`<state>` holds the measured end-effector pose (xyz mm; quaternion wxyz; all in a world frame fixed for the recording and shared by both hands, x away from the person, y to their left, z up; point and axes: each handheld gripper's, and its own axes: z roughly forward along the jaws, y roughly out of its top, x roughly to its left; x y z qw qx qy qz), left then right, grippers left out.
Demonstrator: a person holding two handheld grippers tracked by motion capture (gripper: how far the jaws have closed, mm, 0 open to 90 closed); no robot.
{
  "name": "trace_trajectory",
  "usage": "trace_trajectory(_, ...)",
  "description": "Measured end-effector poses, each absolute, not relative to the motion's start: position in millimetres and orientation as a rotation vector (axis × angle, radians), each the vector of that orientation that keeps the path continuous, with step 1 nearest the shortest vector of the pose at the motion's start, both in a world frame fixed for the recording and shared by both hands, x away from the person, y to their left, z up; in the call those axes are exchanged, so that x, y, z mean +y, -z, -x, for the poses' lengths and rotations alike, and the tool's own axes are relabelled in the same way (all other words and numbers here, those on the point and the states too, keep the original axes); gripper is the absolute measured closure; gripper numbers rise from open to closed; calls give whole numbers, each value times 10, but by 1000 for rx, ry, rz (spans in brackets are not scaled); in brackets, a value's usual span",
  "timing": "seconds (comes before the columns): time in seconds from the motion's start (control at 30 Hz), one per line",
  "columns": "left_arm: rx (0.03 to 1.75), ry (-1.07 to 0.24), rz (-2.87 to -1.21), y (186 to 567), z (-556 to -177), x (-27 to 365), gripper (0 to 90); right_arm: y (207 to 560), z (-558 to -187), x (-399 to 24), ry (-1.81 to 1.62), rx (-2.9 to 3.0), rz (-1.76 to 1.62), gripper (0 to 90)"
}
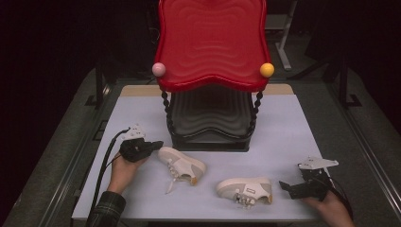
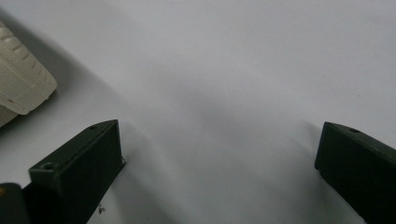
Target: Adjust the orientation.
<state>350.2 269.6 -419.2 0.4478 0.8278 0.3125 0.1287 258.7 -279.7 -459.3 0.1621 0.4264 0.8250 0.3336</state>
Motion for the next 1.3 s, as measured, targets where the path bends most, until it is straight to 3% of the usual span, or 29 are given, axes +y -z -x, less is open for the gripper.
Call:
trace_trajectory(0.47,716,-274,-2062,4201,-3377,2473,900,4592,-2586,-2796,-952,2354,-1218,0)
trace_trajectory(0.83,677,-335,-2063,3954,-3129,2524,899,4592,-2585,-2797,-952,2354,-1217,0)
trace_trajectory(1.1,565,-248,-2080,3933,-2796,2280,899,4591,-2585,-2797,-950,2355,-1217,0)
trace_trajectory(1.3,517,-229,-2093,3983,-2765,2098,899,4591,-2585,-2797,-950,2355,-1217,0)
